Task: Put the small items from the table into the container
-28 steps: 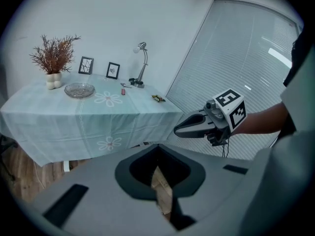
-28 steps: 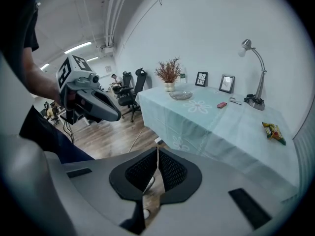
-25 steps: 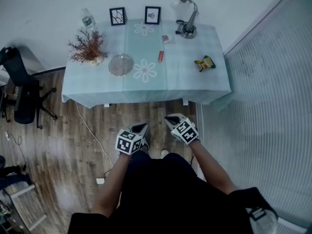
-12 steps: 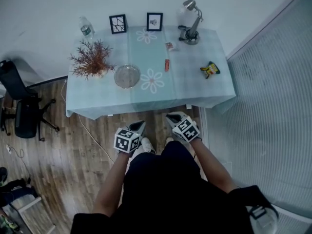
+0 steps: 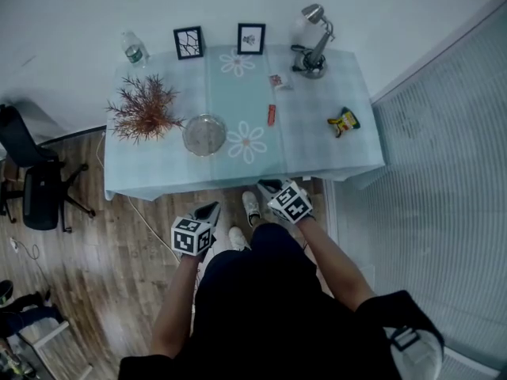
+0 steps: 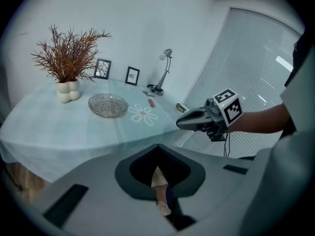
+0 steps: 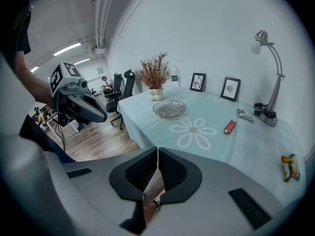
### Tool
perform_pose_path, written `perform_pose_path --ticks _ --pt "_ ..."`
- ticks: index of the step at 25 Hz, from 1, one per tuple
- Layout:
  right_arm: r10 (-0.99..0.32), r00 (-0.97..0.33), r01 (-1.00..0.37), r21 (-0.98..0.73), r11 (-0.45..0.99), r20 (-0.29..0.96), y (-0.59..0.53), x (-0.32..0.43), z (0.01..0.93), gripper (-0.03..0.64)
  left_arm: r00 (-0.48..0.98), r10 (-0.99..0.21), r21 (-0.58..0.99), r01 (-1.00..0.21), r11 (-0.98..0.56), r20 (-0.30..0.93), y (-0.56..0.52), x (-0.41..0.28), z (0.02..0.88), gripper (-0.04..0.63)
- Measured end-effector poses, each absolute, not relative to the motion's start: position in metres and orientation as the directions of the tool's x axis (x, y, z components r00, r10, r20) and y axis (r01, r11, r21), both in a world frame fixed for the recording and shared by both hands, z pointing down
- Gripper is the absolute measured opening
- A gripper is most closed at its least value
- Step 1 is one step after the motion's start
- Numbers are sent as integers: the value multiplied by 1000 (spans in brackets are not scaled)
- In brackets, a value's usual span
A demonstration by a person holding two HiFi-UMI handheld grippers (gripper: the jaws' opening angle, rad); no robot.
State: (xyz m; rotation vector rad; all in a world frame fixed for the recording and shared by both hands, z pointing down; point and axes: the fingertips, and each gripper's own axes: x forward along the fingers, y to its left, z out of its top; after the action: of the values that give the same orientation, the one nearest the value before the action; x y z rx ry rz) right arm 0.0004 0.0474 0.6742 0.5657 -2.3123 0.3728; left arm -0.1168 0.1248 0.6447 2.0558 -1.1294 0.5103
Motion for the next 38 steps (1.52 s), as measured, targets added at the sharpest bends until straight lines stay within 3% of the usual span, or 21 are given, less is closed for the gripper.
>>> perform_pose_path --ticks 10,38 --pt "-239 -697 -448 -150 881 676 -16 -27 675 31 487 -575 396 -872 -287 657 72 -126 645 3" --pt "-168 -683 -400 -171 901 710 -129 -9 706 31 396 -639 406 -903 -141 660 -16 -106 654 3"
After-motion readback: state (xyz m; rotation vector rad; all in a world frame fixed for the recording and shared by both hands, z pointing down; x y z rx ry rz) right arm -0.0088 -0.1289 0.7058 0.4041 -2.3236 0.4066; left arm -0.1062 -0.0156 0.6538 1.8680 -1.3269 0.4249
